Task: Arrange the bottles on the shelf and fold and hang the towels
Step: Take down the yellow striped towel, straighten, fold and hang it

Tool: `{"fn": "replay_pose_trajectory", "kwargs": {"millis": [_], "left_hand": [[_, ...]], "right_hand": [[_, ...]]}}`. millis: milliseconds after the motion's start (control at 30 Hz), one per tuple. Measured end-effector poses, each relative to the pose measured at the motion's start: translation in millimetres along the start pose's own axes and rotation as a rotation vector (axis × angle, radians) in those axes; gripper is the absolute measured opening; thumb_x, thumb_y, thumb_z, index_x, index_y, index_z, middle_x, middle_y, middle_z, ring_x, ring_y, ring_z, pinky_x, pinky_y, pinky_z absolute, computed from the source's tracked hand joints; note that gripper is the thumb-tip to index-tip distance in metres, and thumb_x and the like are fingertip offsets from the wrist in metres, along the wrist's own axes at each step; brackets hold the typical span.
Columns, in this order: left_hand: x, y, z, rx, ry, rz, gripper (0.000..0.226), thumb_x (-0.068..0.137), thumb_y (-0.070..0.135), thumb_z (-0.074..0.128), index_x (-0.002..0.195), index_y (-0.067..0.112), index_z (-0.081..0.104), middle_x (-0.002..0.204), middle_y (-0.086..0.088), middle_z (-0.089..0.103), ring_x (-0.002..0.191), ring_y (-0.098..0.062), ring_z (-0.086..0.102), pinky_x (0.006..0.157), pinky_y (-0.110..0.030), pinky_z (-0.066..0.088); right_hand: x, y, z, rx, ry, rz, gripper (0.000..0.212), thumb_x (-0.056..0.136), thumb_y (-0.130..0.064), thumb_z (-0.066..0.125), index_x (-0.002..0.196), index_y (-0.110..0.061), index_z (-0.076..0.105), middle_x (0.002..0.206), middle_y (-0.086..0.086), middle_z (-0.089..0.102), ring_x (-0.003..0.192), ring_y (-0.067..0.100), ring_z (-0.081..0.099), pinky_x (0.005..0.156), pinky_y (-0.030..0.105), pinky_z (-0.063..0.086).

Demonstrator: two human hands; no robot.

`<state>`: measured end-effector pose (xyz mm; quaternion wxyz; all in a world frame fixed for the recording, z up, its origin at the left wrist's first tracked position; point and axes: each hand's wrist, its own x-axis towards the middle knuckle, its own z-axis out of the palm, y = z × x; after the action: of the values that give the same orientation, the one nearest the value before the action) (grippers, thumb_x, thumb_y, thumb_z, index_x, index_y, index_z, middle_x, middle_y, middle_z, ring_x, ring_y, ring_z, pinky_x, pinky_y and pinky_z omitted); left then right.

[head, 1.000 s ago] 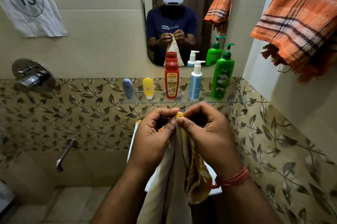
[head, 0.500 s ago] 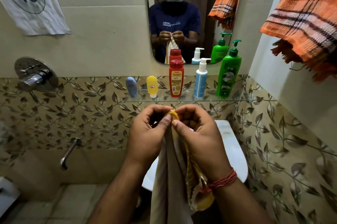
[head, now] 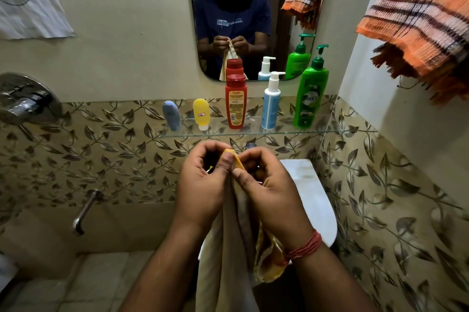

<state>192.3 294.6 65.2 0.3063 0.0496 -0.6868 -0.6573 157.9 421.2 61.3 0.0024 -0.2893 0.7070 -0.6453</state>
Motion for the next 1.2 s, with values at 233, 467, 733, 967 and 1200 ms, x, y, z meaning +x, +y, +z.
{"fn": "replay_pose_trajectory", "kwargs": {"millis": [233,467,733,967,1200], "left_hand": [[19,1,-13,-0.008,0.251,0.056,0.013,0.098,0.014,0.061,0.091,0.025,0.065,0.089,0.004,0.070,0.085,-0.010,0.067,0.076,-0.022,0.055],[28,-6,-5,-0.051,0.359,0.057,0.016,0.098,0.018,0.062,0.090,0.032,0.065,0.088,0.010,0.069,0.085,-0.006,0.065,0.079,-0.023,0.052],[57,1,-26,-0.153,0.561,0.150,0.015,0.099,0.008,0.058,0.094,0.021,0.061,0.090,0.006,0.065,0.080,0.002,0.062,0.076,-0.015,0.050],[72,-11,-58,-0.117,0.696,0.119,0.018,0.098,0.011,0.061,0.091,0.028,0.061,0.091,0.009,0.064,0.080,0.003,0.062,0.084,-0.019,0.053],[75,-20,-81,-0.123,0.773,0.065,0.020,0.098,0.012,0.061,0.089,0.029,0.060,0.091,0.011,0.064,0.080,0.004,0.062,0.074,-0.010,0.049]], "right_hand": [[-8,44,-27,-0.400,-0.329,0.014,0.011,0.092,-0.022,0.051,0.095,-0.013,0.056,0.084,0.003,0.064,0.079,0.019,0.060,0.071,0.038,0.047],[-1,73,-47,-0.738,-0.309,0.191,0.022,0.088,-0.009,0.049,0.089,-0.028,0.060,0.102,0.004,0.069,0.090,0.025,0.061,0.065,0.022,0.045],[-3,99,-68,-0.773,-0.351,0.234,0.045,0.080,0.001,0.046,0.111,-0.026,0.064,0.112,0.002,0.071,0.098,0.024,0.064,0.066,0.025,0.042],[1,86,-94,-0.688,-0.340,-0.098,0.019,0.081,-0.012,0.058,0.094,-0.025,0.063,0.078,-0.014,0.062,0.074,0.003,0.058,0.064,0.022,0.045],[12,73,-116,-0.814,-0.199,-0.345,0.029,0.091,-0.040,0.058,0.071,-0.019,0.058,0.072,-0.009,0.052,0.082,0.015,0.052,0.082,0.021,0.041]]}}
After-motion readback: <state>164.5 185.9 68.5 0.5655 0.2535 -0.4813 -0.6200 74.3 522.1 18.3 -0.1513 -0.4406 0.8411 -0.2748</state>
